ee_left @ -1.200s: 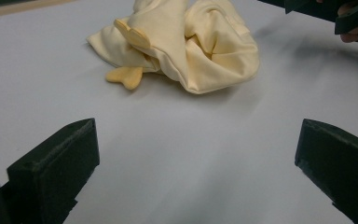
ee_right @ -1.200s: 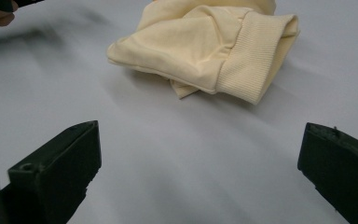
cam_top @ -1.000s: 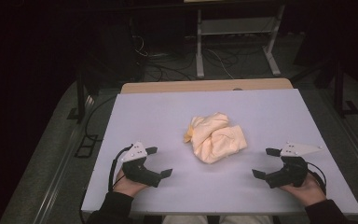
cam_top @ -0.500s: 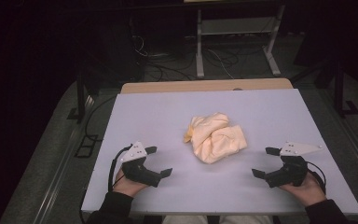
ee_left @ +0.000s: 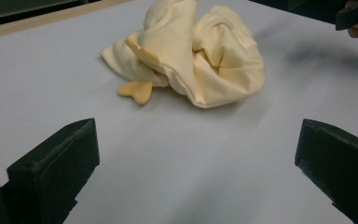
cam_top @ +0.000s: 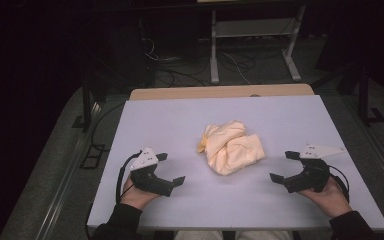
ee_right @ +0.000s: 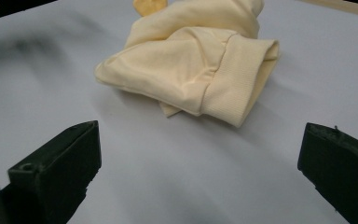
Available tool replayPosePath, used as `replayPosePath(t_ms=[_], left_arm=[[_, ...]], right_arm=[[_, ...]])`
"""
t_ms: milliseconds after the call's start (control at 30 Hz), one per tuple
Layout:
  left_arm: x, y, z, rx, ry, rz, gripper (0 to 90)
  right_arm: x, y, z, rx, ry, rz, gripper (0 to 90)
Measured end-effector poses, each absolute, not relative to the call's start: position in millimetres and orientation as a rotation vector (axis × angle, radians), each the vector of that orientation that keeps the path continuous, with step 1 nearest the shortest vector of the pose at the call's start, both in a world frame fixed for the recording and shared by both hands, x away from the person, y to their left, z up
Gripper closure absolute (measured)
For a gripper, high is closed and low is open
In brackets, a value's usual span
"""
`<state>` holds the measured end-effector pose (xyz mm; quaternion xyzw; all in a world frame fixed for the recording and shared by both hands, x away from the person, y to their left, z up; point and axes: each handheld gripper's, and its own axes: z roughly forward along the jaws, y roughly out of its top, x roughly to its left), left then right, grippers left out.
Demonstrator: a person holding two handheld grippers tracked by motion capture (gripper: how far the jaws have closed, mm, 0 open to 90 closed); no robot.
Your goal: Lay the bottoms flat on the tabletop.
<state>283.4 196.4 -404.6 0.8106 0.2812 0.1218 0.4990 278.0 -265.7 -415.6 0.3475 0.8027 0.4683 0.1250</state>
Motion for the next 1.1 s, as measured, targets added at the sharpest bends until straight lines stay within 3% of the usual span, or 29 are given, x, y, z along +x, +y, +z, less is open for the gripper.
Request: replayPosePath(t_ms=[1100], left_arm=[[331.1,176.3,-363.1,1.978,0.641,0.33,0.0]], right_arm=[[323.0,-254.2,-380.3,1.016,2.383,1.306,0.0]])
